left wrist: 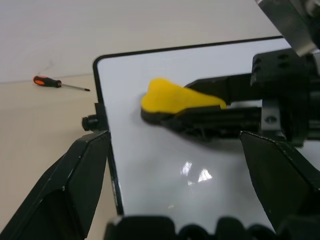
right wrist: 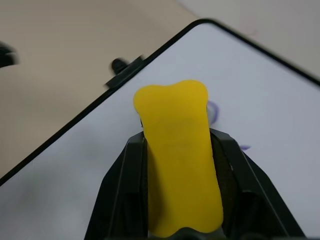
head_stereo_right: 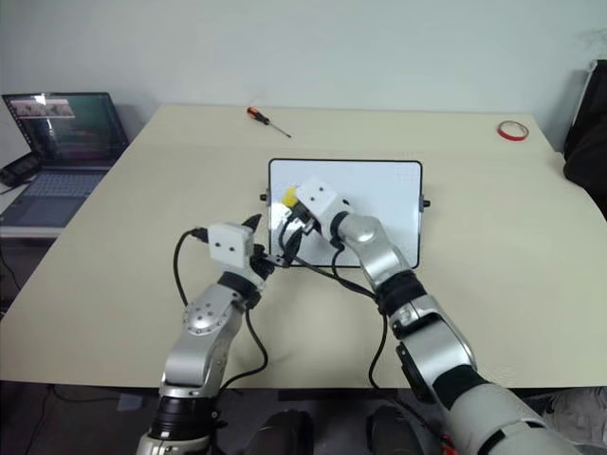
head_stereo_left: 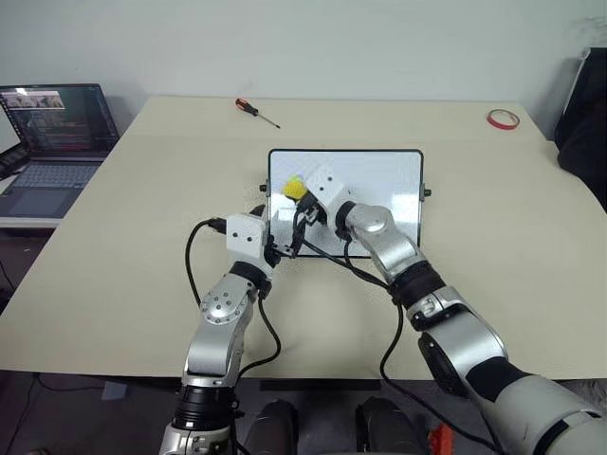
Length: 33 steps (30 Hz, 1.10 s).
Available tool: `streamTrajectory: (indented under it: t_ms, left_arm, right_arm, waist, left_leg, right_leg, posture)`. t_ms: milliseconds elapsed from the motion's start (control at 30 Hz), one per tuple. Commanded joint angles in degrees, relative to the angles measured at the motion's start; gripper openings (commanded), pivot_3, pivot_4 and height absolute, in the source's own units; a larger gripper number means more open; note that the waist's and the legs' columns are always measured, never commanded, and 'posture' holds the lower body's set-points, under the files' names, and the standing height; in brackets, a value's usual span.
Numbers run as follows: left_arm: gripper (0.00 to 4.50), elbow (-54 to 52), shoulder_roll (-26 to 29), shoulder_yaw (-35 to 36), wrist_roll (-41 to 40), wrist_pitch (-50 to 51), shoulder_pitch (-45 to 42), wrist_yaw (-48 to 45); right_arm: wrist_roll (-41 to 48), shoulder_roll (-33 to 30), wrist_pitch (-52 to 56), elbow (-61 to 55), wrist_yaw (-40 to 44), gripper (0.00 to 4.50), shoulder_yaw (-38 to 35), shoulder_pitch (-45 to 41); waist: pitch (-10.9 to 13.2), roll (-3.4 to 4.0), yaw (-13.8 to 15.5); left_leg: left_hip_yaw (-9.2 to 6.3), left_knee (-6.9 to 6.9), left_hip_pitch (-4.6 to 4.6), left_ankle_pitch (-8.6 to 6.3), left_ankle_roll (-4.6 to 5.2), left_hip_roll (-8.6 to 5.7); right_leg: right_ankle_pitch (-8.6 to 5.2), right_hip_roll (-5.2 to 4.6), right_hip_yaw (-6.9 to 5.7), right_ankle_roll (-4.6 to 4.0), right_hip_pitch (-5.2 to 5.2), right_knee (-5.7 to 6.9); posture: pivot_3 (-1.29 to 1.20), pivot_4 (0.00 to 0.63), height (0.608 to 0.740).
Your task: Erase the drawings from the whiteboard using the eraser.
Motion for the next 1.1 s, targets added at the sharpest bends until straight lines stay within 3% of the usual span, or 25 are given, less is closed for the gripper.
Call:
streamTrajectory:
  t_ms: [33,200,533,867,1100]
  left_arm:
    - [4.50,-2.3,-0.1,-0.4,-0.6,-1.0,-0.3,-0.1]
    - [4.50,-4.9,-0.1,-0.6,-1.2,-0.1,2.6,-0.2]
    - [4.50,-8.5,0.1,-1.6,-1.6,1.0,7.6,-0.2]
    - [4.50,-8.7,0.3,-1.3,-1.7,1.2,7.1,0.0]
    - [4.50,-7.3,-0.1,-2.0,-1.6,0.7,5.2,0.0]
  right_arm:
    - [-0.8,-1.6,-1.8,3.6,-5.7,1.31,-2.6,-3.4]
    - [-0.7,-2.6,-2.9,4.8,-3.8,1.31,-1.8,-2.8]
    - [-2.0,-5.6,0.3,-2.9,13.3,1.31,5.1,4.3]
    - [-2.6,-8.8,-3.5,4.5,-0.7,1.31,-0.2,0.2]
    - [-2.9,-11.1,-2.5,-1.2,3.4,1.31,1.3,5.9]
  waist:
    - [0.0,0.00,0.3]
    - [0.0,0.00,0.2]
    - [0.0,0.01,0.2]
    - [0.0,0.00,0.6]
    - [0.0,-0.01,0.7]
  left_leg:
    - [-0.02,0.01,-0.02,0.00,0.00,-0.01]
    - [0.02,-0.03,-0.05,0.00,0.00,-0.01]
    - [-0.04,-0.01,0.05,0.00,0.00,0.01]
    - [-0.20,0.03,0.07,0.07,-0.05,-0.01]
    - [-0.31,0.08,0.05,0.08,-0.04,-0.05]
  right_leg:
    - [0.00,0.00,-0.03,0.00,0.00,-0.01]
    - [0.00,-0.01,0.01,0.00,-0.02,-0.11]
    - [0.00,0.01,-0.05,0.00,0.11,-0.07]
    - [0.07,-0.01,-0.24,-0.06,0.23,-0.10]
    - [0.06,-0.08,-0.41,-0.05,0.33,-0.13]
  posture:
    - [0.00,0.150,0.740]
    - [0.00,0.150,0.740]
    - [0.00,0.150,0.740]
    - [0.00,0.150,0.740]
    - [0.00,0.150,0.740]
